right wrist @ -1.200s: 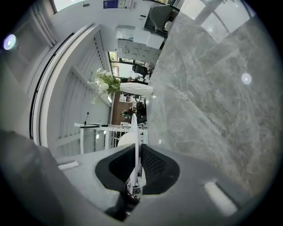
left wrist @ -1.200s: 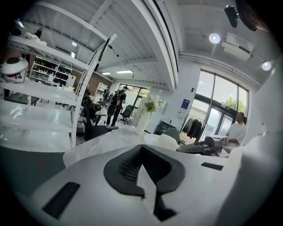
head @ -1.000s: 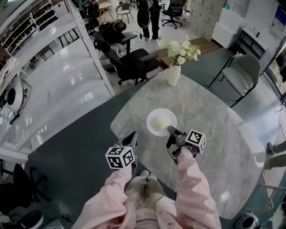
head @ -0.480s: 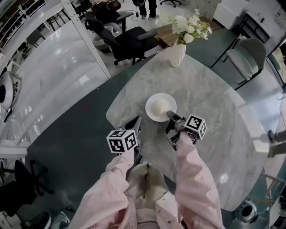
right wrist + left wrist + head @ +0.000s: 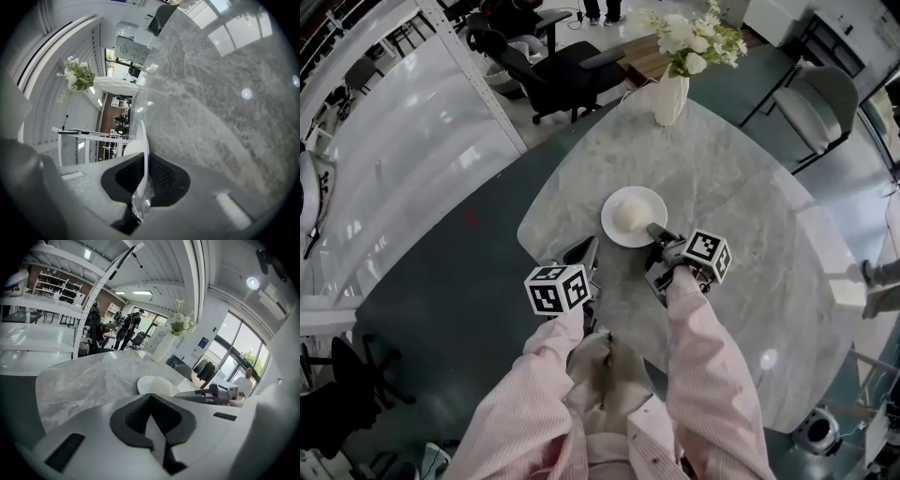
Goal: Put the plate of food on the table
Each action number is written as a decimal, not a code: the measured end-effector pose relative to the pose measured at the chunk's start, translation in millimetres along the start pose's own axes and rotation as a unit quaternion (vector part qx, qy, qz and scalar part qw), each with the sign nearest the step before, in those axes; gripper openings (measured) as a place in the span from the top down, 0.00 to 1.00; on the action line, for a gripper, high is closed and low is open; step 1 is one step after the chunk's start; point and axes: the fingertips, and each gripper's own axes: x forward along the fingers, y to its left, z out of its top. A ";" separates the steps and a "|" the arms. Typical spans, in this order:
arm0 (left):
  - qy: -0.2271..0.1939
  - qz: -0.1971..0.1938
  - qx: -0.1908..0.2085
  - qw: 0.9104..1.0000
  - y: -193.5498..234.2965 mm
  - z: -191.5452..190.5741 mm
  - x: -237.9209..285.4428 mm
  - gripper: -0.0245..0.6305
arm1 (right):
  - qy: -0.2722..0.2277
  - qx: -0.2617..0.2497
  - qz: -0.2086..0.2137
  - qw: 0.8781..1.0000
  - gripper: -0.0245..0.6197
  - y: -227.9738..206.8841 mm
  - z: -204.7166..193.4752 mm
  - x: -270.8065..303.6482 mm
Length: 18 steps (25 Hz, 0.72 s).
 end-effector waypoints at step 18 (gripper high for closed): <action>0.005 -0.003 -0.004 1.000 -0.4 -4.0 -3.0 0.97 | -0.016 -0.133 -0.119 0.984 0.88 -5.3 5.1 3.0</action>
